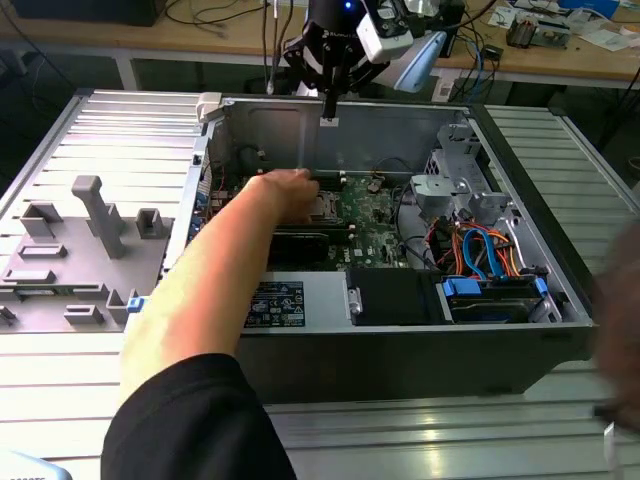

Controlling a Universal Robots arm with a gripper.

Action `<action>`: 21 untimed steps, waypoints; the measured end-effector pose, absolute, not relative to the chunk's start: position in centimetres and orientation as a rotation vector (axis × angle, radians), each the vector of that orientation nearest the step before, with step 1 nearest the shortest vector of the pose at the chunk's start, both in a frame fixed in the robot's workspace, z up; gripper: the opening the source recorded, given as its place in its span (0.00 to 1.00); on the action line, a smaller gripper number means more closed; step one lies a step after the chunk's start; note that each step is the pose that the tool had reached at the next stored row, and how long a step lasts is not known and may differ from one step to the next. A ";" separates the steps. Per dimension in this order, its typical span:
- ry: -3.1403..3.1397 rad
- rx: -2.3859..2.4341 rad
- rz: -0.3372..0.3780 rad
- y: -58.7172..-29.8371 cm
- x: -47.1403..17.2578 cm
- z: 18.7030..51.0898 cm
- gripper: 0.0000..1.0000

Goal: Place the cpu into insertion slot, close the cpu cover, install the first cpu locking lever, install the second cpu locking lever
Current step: 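Install the second cpu locking lever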

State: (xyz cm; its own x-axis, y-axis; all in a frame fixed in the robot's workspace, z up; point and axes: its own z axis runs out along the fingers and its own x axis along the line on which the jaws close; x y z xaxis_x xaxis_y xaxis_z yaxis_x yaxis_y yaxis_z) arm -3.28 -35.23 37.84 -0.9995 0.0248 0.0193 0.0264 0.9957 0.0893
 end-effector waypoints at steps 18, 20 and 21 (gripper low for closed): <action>-3.120 -0.040 -0.140 -35.2 -3.3 37.8 0.11; -3.120 -0.040 -0.140 -35.2 -3.3 37.8 0.11; -3.120 -0.040 -0.140 -35.2 -3.3 37.8 0.11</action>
